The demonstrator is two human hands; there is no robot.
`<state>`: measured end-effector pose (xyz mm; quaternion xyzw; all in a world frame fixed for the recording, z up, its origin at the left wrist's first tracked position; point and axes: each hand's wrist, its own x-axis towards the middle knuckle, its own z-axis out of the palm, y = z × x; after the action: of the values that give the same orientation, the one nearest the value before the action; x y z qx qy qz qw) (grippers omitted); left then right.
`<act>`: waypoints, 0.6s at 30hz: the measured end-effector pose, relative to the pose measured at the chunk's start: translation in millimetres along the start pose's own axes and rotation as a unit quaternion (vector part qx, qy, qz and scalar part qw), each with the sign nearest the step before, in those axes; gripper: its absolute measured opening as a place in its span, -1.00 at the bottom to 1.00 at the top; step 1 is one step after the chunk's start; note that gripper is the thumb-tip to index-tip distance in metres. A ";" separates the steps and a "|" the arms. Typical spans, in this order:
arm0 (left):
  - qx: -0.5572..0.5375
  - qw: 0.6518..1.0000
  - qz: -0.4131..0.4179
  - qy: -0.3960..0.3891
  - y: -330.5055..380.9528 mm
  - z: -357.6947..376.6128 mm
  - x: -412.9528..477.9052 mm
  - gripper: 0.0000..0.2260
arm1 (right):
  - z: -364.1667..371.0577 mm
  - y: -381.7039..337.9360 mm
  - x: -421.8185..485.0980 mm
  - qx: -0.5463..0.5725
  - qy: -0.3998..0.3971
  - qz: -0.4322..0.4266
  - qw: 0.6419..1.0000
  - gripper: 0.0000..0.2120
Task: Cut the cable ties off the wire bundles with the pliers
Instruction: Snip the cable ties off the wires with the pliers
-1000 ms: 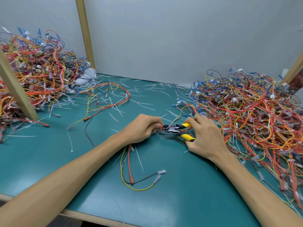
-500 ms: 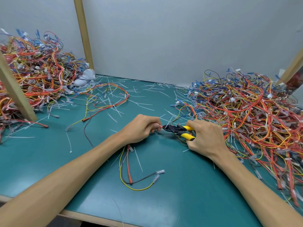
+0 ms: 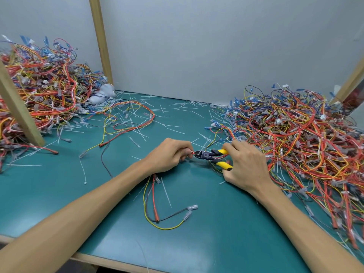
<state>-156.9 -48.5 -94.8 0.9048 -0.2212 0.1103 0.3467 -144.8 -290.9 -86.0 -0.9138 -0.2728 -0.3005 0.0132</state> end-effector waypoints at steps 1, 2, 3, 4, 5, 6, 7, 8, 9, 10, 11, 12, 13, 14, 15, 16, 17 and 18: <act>0.000 1.000 -0.001 0.000 0.3 -0.1 -0.3 -0.81 | 0.6 0.3 0.7 0.001 -0.002 -0.007 1.000 -0.71; 0.001 1.000 0.000 0.000 0.9 0.0 -0.3 -0.81 | 1.1 0.6 0.7 -0.001 -0.006 -0.005 1.000 -0.74; 0.003 1.000 0.001 -0.001 1.5 0.0 -0.2 -0.81 | 1.2 0.7 0.2 -0.002 -0.010 0.003 1.000 -0.76; 0.007 1.000 0.003 -0.004 1.7 -0.1 0.1 -0.81 | 0.4 0.1 0.0 -0.003 -0.018 0.014 1.000 -0.75; 0.009 1.000 0.004 -0.007 1.5 -0.4 0.3 -0.81 | 0.1 -0.3 -0.2 -0.001 -0.026 0.020 0.999 -0.74; 0.010 1.000 0.005 -0.007 1.2 -0.4 0.2 -0.82 | -0.1 -0.3 -0.6 -0.003 -0.029 0.020 0.999 -0.74; 0.009 1.000 0.005 -0.005 1.0 -0.4 0.0 -0.82 | 0.3 0.0 -0.8 -0.008 -0.027 0.013 1.000 -0.74; 0.008 1.000 0.003 -0.003 1.1 -0.4 -0.2 -0.82 | 0.5 0.1 -0.1 -0.015 -0.026 0.004 1.000 -0.73; 0.006 1.000 0.001 -0.003 1.3 -0.6 -0.4 -0.82 | 0.3 0.1 1.2 -0.018 -0.030 -0.005 0.999 -0.71; 0.005 1.000 -0.001 -0.004 1.6 -0.7 -0.4 -0.82 | -0.4 0.0 2.1 -0.020 -0.037 -0.008 0.999 -0.70; 0.003 1.000 -0.001 -0.004 1.9 -0.7 -0.5 -0.82 | -1.2 0.1 2.6 -0.022 -0.044 -0.007 0.999 -0.71; 0.003 1.000 -0.001 -0.005 2.0 -0.8 -0.3 -0.81 | -2.2 -0.8 2.4 -0.022 -0.052 0.001 0.998 -0.70; 0.005 1.000 0.000 -0.008 1.9 -0.9 0.0 -0.81 | -3.2 -1.6 1.4 -0.019 -0.061 0.010 0.998 -0.69; 0.008 1.000 0.000 -0.010 1.7 -1.0 0.4 -0.82 | -3.7 -2.0 0.7 -0.012 -0.065 0.017 0.998 -0.69; 0.010 1.000 0.001 -0.010 1.4 -0.8 0.6 -0.82 | -3.5 -1.7 0.1 -0.005 -0.062 0.017 0.998 -0.70; 0.010 1.000 0.001 -0.008 1.2 -0.6 0.5 -0.82 | -3.0 -1.3 -0.2 0.001 -0.054 0.015 0.998 -0.71; 0.008 1.000 0.001 -0.007 1.2 -0.3 0.3 -0.82 | -2.3 -0.7 -0.1 0.005 -0.045 0.011 0.999 -0.72; 0.005 1.000 0.001 -0.006 1.3 -0.1 0.1 -0.82 | -1.9 -0.3 0.2 0.006 -0.038 0.008 0.999 -0.73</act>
<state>-157.5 -49.4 -94.0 0.9070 -0.2237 0.1062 0.3406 -145.9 -290.9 -84.4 -0.9267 -0.2672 -0.2641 0.0107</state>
